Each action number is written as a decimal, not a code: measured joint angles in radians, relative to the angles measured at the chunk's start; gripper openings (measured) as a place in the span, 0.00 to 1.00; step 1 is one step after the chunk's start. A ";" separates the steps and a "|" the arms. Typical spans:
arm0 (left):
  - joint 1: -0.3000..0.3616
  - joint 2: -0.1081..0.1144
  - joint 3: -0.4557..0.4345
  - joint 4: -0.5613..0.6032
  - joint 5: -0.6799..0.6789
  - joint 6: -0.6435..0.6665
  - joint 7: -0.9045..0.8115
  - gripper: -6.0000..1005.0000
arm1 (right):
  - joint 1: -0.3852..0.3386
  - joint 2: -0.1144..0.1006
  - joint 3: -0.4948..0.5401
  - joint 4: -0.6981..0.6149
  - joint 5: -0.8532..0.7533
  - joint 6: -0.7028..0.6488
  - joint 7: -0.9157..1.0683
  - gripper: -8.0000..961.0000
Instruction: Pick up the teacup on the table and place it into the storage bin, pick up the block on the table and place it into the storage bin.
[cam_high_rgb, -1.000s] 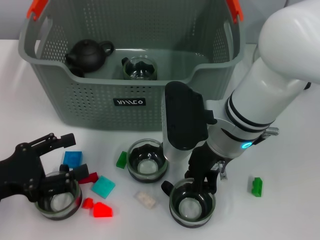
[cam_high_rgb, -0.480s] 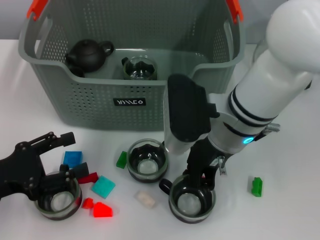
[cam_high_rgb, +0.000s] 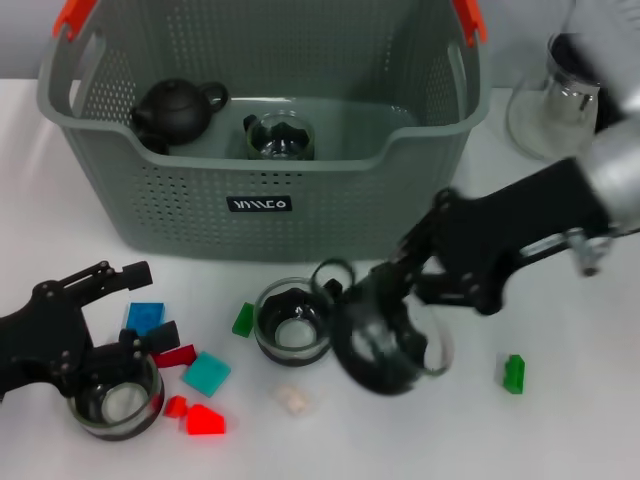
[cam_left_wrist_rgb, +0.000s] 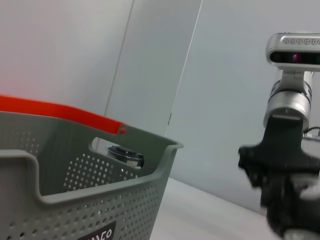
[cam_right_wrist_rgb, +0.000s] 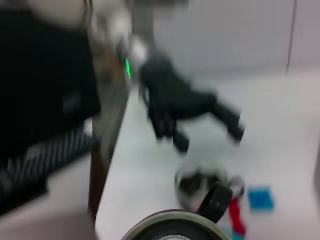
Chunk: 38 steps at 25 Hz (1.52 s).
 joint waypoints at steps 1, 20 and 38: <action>-0.003 0.000 0.000 -0.002 0.000 0.000 0.000 0.85 | -0.017 -0.005 0.051 0.010 0.032 -0.025 -0.040 0.06; -0.059 0.000 -0.011 -0.036 -0.002 -0.024 0.001 0.85 | 0.016 -0.035 0.195 -0.174 0.399 0.365 0.330 0.06; -0.050 -0.016 -0.032 -0.066 -0.043 -0.027 0.004 0.84 | 0.551 0.013 -0.207 0.342 -0.498 0.974 0.721 0.06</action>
